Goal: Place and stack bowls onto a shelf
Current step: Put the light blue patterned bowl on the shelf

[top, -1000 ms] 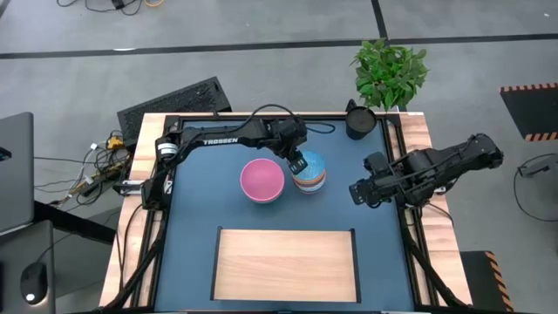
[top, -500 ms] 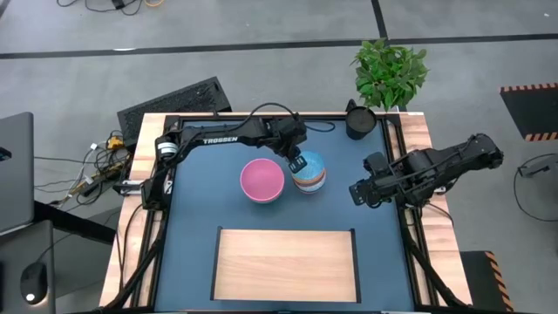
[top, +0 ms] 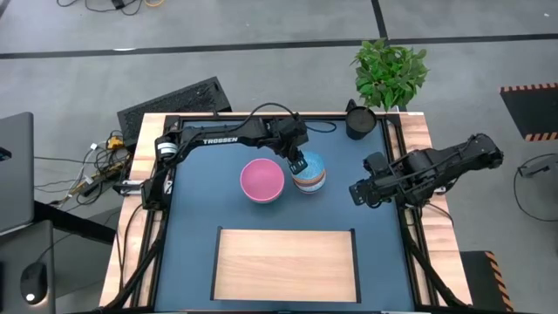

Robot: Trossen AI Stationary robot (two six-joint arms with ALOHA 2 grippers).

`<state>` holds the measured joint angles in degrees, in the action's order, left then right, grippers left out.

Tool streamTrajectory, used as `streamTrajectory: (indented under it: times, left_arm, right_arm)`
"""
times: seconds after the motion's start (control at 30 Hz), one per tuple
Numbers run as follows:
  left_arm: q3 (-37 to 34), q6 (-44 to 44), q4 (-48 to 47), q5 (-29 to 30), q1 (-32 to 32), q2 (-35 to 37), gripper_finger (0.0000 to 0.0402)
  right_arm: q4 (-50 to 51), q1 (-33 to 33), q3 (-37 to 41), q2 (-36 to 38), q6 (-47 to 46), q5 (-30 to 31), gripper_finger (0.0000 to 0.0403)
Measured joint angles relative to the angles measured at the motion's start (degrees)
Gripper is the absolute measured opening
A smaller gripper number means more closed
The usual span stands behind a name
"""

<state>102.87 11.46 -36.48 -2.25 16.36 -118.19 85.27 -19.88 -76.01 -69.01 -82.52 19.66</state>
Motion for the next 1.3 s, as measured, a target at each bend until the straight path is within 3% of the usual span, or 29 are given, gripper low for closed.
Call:
streamTrajectory:
  times: [0.43,0.6,0.9,1.1,1.3]
  left_arm:
    - [-0.01,-1.46,-0.13,4.26,0.00,0.00,0.0138]
    - [-0.02,-1.77,-0.43,1.10,0.13,-0.02,0.0138]
    - [0.04,-2.03,-0.95,2.03,0.42,-0.91,0.0135]
    - [-0.04,-1.12,-3.31,-0.39,0.18,-2.99,0.0109]
    - [0.59,-0.48,-3.07,2.29,0.15,-2.47,0.0059]
  right_arm:
    - [-0.03,0.00,0.00,-0.01,0.00,0.01,0.0249]
    - [-0.04,0.02,0.00,-0.02,0.24,0.02,0.0249]
    - [-0.21,0.02,0.00,-0.02,0.34,0.04,0.0249]
    - [-0.46,0.02,0.02,-0.02,0.48,0.04,0.0249]
    - [-0.50,0.02,0.02,-0.02,0.47,0.04,0.0249]
